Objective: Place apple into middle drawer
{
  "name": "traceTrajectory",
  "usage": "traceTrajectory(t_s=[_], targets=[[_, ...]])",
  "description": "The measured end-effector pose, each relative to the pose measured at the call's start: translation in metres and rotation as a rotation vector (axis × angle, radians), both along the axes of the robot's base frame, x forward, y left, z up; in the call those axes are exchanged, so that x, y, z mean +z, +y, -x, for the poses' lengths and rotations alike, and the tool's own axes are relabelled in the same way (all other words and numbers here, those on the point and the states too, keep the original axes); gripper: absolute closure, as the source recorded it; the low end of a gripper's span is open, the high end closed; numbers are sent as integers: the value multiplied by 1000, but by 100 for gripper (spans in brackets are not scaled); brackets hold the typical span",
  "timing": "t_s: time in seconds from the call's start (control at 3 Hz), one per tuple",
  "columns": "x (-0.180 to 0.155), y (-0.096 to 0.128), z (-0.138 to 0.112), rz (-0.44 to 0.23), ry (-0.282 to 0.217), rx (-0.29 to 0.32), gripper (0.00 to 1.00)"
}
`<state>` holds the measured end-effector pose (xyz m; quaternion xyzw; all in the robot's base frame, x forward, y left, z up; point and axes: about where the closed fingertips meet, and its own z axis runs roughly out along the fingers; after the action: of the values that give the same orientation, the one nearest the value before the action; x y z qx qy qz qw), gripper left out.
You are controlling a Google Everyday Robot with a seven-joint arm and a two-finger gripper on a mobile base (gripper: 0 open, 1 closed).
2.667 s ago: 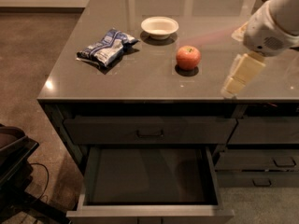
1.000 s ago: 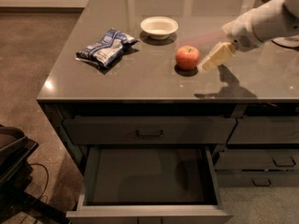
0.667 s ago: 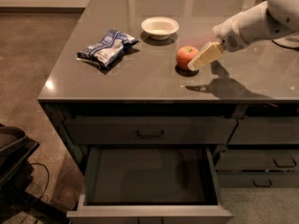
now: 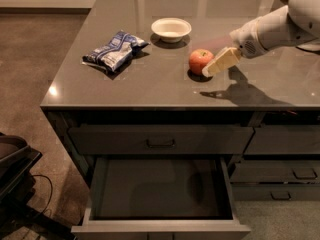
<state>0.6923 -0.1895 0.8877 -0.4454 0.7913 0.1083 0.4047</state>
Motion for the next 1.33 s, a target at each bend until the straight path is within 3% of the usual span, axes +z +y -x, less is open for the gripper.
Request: traceTrajectory(t_s=[0.67,1.33], targets=[[-28,34,-3,-107,64,47,0],[-28,35,-3,-107,65,48,42]])
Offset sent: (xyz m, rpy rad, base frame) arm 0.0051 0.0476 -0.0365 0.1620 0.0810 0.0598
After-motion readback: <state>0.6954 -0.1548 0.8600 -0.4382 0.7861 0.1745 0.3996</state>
